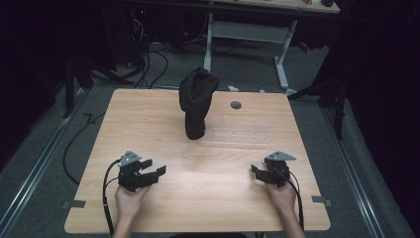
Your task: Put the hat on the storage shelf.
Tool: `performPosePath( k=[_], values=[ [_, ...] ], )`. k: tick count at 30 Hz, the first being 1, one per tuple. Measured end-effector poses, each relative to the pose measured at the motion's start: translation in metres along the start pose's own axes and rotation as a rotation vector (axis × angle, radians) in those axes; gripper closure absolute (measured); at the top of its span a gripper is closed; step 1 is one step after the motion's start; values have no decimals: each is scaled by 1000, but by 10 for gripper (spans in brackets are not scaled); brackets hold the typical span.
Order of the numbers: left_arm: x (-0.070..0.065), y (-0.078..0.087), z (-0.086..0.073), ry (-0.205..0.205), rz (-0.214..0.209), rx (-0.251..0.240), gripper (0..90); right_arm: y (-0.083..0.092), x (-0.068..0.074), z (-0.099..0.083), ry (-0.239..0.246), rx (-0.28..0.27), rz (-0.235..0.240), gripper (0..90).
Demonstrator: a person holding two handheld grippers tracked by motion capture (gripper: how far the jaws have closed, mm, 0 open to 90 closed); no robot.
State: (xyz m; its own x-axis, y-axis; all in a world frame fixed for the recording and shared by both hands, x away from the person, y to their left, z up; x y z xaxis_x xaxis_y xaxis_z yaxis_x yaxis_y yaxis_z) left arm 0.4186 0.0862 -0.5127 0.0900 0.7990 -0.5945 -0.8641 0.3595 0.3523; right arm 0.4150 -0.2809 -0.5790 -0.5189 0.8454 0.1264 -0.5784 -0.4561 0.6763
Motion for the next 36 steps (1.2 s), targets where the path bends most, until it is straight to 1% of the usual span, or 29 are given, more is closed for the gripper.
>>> performPosePath(
  k=[8,11,14,18,23,26,31,34,36],
  values=[
    [7,-10,-11,-33,31,2,310,0,0,0,0,0,0,360],
    [11,-15,-15,-42,52,4,309,0,0,0,0,0,0,360],
    [16,-20,-20,-65,82,5,311,0,0,0,0,0,0,360],
    [20,-26,-25,-86,105,-1,310,0,0,0,0,0,0,361],
    [25,-34,-33,-136,140,-2,310,0,0,0,0,0,0,360],
    [24,-35,-37,-185,149,-12,309,0,0,0,0,0,0,360],
    [23,-37,-39,-219,162,-20,304,0,0,0,0,0,-1,360],
    [22,-38,-43,-259,172,-22,294,0,0,0,0,0,0,360],
    [22,-38,-43,-261,172,-20,285,0,0,0,0,0,0,360]
  ],
)
Point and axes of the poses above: each handheld gripper's, and its own axes: y roughly backward along the jaws, z roughly out of its top, x roughly to its left, the point moved 7 cm from there along -y, roughly forward along the jaws, and after that the axes turned 12 degrees about z, right-handed, at the moved point
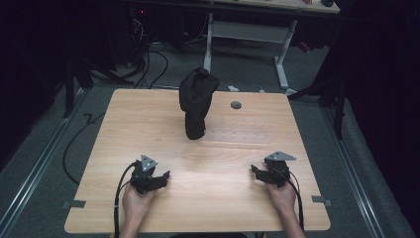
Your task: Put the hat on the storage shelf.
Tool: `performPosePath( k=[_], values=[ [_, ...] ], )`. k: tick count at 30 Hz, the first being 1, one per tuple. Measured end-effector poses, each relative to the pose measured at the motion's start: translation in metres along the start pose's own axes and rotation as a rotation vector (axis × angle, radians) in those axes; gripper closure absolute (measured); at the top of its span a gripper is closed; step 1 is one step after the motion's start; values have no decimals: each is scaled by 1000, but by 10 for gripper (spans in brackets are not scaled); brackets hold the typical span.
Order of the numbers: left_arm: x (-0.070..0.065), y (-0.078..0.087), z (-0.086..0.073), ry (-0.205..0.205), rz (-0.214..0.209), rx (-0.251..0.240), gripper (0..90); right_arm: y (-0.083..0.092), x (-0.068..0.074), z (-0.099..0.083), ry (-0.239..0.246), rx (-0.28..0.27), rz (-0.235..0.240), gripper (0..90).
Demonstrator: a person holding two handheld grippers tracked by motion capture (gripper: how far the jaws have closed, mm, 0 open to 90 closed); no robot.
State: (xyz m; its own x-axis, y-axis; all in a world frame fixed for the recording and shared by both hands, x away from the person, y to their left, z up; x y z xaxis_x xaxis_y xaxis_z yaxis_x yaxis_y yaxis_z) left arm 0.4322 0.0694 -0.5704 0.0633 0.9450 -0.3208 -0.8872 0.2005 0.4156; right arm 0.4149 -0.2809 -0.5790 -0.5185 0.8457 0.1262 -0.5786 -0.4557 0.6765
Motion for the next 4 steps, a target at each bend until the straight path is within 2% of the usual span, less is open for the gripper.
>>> performPosePath(
  k=[4],
  values=[
    [0,0,0,-2,-1,1,286,0,0,0,2,0,0,360]
  ],
)
Point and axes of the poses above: each handheld gripper's, and its own axes: y roughly backward along the jaws, z roughly out of its top, x roughly to its left, the point moved 7 cm from there along -y, roughly forward along the jaws, and after that the axes turned 12 degrees about z, right-handed, at the moved point
